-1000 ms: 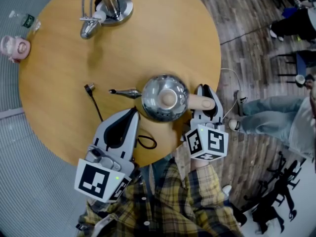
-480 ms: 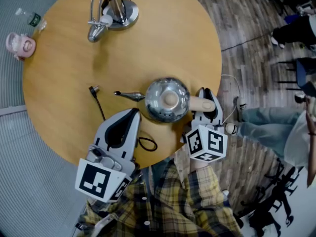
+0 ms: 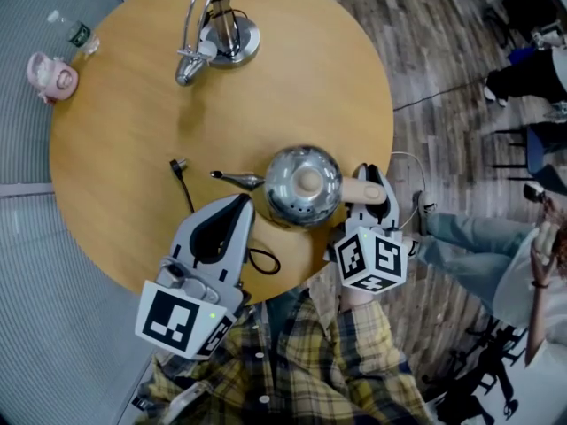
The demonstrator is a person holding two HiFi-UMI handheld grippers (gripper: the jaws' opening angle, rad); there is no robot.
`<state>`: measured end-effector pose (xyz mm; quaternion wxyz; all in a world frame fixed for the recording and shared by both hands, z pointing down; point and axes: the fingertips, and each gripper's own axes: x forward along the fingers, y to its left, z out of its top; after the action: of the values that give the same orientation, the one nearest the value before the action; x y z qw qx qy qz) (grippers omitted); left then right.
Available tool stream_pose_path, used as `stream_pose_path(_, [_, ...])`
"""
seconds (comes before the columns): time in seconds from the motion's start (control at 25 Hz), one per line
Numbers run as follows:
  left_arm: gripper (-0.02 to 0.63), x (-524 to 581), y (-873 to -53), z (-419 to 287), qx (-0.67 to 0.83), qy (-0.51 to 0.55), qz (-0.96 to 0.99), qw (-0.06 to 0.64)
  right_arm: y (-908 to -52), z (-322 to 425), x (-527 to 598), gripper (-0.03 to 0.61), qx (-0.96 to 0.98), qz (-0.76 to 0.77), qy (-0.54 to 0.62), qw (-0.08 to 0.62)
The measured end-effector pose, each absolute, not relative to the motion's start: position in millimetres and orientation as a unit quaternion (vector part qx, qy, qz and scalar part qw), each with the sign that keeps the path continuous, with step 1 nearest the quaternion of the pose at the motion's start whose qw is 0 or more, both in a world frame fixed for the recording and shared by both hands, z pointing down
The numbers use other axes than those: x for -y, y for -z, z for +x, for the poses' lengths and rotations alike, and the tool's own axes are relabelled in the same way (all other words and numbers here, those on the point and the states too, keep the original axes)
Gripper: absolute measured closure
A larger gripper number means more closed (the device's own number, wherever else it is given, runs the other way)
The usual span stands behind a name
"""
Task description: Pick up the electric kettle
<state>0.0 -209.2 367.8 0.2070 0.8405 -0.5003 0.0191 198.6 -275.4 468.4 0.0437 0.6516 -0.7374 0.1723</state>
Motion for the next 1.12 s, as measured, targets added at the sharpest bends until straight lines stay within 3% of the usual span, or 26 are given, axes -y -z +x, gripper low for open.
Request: stream_pose_path(1.12, [0.611,143,-223,-58,0.548,0.052,0.824,0.134,-349,166,217,0.500,0.817,0.549,-0.172,0.047])
